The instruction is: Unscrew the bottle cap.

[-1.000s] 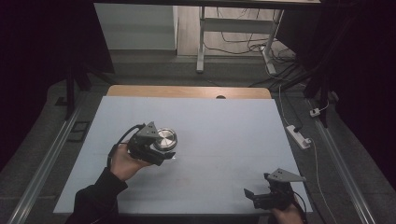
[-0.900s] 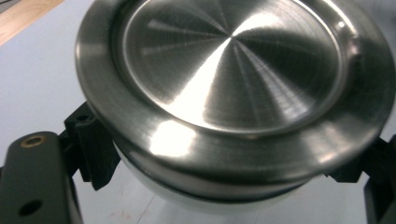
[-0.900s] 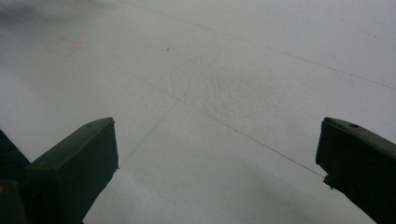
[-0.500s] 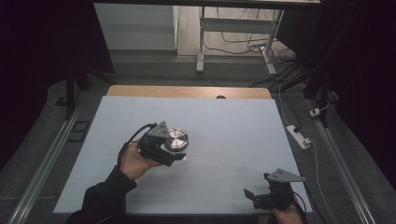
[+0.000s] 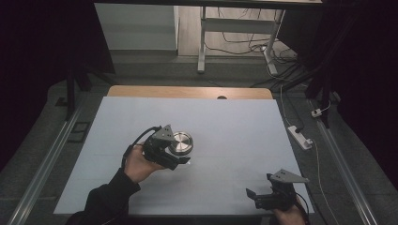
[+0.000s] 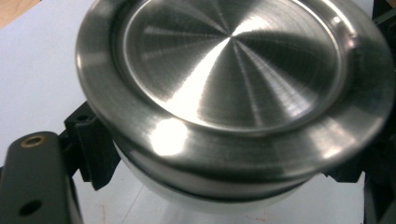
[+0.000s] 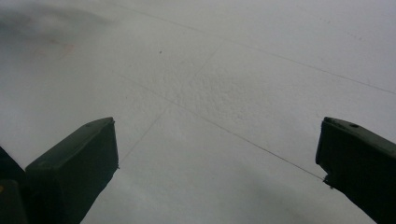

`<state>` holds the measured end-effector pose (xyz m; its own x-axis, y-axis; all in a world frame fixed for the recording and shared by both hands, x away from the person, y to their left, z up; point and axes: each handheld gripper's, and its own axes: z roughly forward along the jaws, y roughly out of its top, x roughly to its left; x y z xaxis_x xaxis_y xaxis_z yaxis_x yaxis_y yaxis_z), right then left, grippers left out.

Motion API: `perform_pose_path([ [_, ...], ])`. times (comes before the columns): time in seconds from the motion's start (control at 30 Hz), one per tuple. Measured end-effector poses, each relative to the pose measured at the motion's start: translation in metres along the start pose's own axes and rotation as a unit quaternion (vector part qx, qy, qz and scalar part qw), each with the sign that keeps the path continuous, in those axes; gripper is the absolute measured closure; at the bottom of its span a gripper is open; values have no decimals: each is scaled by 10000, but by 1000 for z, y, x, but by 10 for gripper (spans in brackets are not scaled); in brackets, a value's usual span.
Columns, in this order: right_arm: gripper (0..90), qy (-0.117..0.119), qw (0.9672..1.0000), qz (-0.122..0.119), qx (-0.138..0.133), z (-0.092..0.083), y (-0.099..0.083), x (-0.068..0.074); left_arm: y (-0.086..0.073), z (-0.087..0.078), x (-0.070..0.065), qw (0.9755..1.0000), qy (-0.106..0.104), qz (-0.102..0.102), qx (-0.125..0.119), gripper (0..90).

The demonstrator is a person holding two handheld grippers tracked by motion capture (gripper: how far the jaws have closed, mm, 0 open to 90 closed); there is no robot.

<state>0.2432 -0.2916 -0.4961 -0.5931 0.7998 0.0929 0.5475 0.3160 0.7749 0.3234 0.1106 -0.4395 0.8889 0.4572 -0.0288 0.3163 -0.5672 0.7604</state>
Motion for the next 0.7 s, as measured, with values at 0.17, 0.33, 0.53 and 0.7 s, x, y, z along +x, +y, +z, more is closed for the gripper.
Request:
perform_pose_path([
  [0.17,0,80,9999,-77,-110,-3,7,6,0,-1,-1,10000,14,31,-25,158],
  [0.33,0,251,9994,-172,-154,-2,14,13,0,0,-2,10000,29,31,-20,158],
  [0.53,0,442,9984,-252,-261,-1,23,19,-1,1,-1,10000,7,24,-25,158],
  [0.7,0,540,9973,-374,-337,2,30,26,-1,2,-1,10000,-17,35,-22,159],
])
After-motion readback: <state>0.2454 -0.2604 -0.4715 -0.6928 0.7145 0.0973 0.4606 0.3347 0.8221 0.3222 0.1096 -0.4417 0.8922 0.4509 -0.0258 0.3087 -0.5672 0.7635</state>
